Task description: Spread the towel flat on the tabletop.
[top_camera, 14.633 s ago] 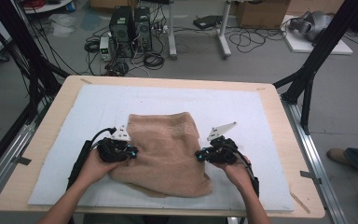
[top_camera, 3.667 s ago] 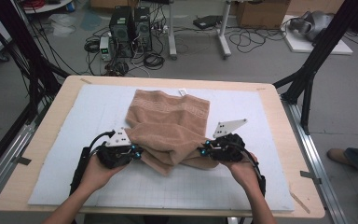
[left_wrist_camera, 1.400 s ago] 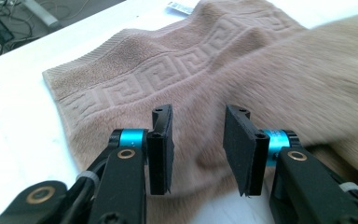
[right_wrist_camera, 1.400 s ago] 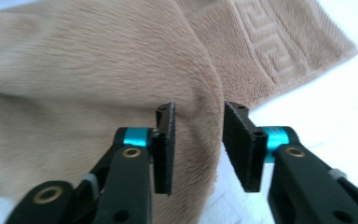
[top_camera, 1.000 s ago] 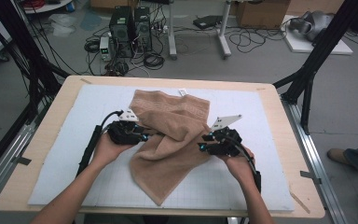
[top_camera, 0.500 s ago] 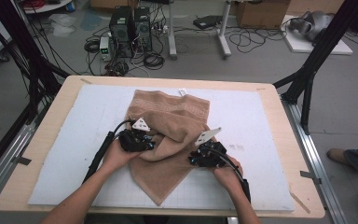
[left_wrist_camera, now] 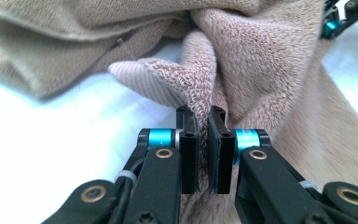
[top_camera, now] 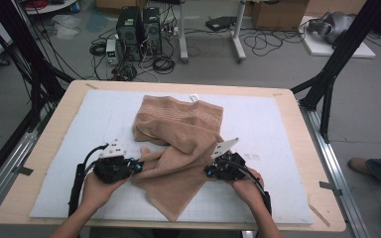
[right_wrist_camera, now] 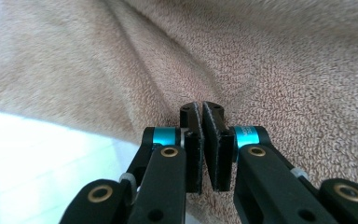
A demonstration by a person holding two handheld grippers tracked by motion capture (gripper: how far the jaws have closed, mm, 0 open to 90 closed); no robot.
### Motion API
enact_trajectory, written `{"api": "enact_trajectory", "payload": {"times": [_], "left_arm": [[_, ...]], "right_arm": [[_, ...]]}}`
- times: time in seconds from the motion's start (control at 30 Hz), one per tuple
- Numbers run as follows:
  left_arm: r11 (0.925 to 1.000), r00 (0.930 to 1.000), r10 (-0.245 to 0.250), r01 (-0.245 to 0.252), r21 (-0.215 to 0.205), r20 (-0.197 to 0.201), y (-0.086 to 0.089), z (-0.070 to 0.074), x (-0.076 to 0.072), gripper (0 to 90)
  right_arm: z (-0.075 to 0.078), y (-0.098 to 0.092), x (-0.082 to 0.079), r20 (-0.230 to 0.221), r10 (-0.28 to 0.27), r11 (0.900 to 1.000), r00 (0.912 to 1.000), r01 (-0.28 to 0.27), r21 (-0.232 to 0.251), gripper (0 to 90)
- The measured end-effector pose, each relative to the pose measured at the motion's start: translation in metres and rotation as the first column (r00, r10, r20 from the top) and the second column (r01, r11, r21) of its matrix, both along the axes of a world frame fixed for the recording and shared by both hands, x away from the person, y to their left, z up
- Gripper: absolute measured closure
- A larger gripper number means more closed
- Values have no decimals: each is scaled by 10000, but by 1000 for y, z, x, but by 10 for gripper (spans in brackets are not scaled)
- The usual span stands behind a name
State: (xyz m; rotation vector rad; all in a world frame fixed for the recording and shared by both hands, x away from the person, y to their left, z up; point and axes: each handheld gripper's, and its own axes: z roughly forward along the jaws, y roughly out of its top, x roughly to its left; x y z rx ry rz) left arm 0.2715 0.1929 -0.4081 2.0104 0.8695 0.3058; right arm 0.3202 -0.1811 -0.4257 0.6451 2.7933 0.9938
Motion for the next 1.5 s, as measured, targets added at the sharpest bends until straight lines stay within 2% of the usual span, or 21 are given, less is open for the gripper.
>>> {"api": "enact_trajectory", "payload": {"times": [0.07,0.13,0.27,0.3,0.4,0.47,0.57,0.67,0.77,0.93,1.07,1.1,1.13,1.17,1.2,1.27,1.3,1.33,1.37,1.4,1.5], "left_arm": [[9996,10000,58,-58,-284,-22,7,0,-14,846],[9997,10000,33,-35,-226,-82,12,0,-26,846],[9989,9979,-373,357,-291,-536,17,-3,-43,835],[9980,9969,-544,524,-351,-575,15,-3,-46,816],[9959,9947,-887,875,-247,-517,10,2,-48,674],[9936,9930,-1093,1079,-335,-442,7,7,-46,638],[9925,9929,-1147,1133,-449,-313,5,15,-41,598],[9919,9928,-1189,1179,-463,-175,5,22,-38,566],[9926,9938,-1107,1109,-503,86,8,29,-35,559],[9955,9959,-811,830,-465,408,10,30,-16,565],[9961,9954,-785,806,-370,553,-1,24,7,581],[9965,9944,-822,830,-101,660,-6,22,13,587],[9961,9945,-879,873,138,563,-10,18,19,592],[9948,9947,-991,985,250,274,-15,14,26,588],[9922,9938,-1106,1099,585,89,-20,8,31,576],[9802,9906,-1321,1360,1441,-357,-31,-5,40,564],[9733,9889,-1408,1471,1764,-477,-35,-11,42,580],[9704,9876,-1480,1553,1850,-529,-36,-14,44,668],[9716,9881,-1466,1527,1810,-469,-37,-15,45,765],[9745,9892,-1406,1455,1706,-405,-37,-14,46,814],[9878,9949,-1007,1005,1193,-46,-30,-3,48,840]], "right_arm": [[3,-3,-5,29,34,10000,10000,-34,-30,869],[7,-7,-10,86,73,9999,9999,-73,-70,870],[14,-19,-18,175,101,9998,9998,-98,-180,871],[16,-22,-20,198,122,9998,9997,-120,-133,872],[22,-28,-26,180,316,9993,9993,-312,-216,874],[26,-34,-29,-45,665,9977,9978,-666,-160,873],[32,-44,-33,-219,858,9963,9961,-859,-26,861],[40,-51,-33,-67,638,9954,9979,-631,723,790],[42,-48,-29,30,510,9942,9987,-510,951,726],[24,-26,-19,75,500,9969,9987,-504,598,645],[5,-14,-10,-164,340,9981,9993,-331,518,631],[1,-12,-8,-251,341,9980,9991,-327,546,627],[-2,-10,-7,-304,289,9982,9991,-273,527,620],[-4,-8,-6,-373,229,9988,9990,-212,438,617],[-7,-6,-6,-351,230,9990,9991,-217,390,617],[-8,-6,-6,-317,156,9987,9994,-140,497,628],[-9,-7,-6,-211,154,9988,9997,-144,465,647],[-9,-6,-7,-101,144,9989,9998,-140,439,684],[-9,-6,-8,-84,232,9989,9997,-228,417,727],[-9,-6,-9,-82,343,9984,9994,-339,443,788],[-6,-7,-10,14,577,9979,9983,-577,299,836]]}}
